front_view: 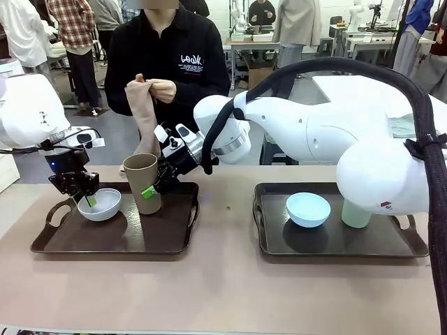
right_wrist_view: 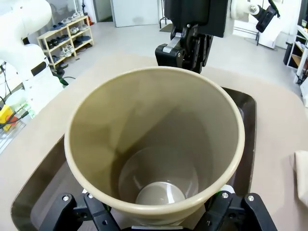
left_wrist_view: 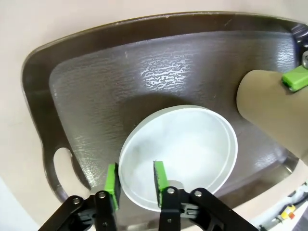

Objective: Set up a tray with a mat and arrange the tableware.
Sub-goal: Pick up the Picnic Bowl and Reusable plastic cup from the Handle tray in front of the human's position and hold them in the air.

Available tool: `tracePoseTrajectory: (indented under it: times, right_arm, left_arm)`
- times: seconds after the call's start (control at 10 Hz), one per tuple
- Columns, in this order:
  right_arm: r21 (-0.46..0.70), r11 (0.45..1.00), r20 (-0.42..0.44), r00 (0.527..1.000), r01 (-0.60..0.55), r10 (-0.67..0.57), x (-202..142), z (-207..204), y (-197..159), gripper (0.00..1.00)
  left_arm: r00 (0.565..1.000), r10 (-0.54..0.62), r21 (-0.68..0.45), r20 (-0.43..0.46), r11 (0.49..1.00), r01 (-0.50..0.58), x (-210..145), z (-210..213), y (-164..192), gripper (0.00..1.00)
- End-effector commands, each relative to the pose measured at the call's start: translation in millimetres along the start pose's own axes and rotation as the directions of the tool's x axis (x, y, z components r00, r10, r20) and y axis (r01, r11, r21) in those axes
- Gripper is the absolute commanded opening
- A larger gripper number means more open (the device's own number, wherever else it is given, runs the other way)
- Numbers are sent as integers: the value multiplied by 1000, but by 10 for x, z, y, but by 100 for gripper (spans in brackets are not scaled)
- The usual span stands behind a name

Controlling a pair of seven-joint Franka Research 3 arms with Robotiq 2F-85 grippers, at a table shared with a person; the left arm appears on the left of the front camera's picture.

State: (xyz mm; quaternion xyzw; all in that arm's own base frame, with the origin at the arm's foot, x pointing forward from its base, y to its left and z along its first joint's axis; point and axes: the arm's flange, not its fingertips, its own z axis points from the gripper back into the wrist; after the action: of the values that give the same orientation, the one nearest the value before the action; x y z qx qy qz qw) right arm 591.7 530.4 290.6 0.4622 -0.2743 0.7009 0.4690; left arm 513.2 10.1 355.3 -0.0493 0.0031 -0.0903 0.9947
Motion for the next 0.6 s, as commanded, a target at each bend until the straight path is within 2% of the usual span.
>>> tracePoseTrajectory:
  times: [0.0, 0.1, 0.2, 0.3, 0.4, 0.5]
  right_arm:
    - [3, 999, -11, 999, -41, 41, 62, 75, -46, 26]
    - [1, 999, -10, 999, -46, 46, 66, 90, -35, 26]
    - [0, 999, -8, 999, -50, 50, 67, 105, -19, 0]
    - [-7, 998, -9, 998, -56, 56, 65, 144, 12, 26]
    - [-12, 998, -3, 998, -63, 62, 68, 179, 44, 0]
    - [-23, 998, -1, 998, -59, 59, 100, 221, 93, 0]
  left_arm:
    - [1000, -4, 4, 3, 1000, 4, -2, 39, 5, 0]
    - [1000, -5, 6, 5, 1000, 5, -1, 44, 1, 0]
    - [1000, -5, 10, 8, 1000, 4, -6, 55, 3, 0]
    - [1000, -3, 15, 10, 1000, 3, -14, 67, 8, 0]
    - [1000, 1, 15, 15, 1000, -1, -19, 76, 6, 0]
    - [1000, -5, 12, 27, 1000, 4, -29, 97, -4, 0]
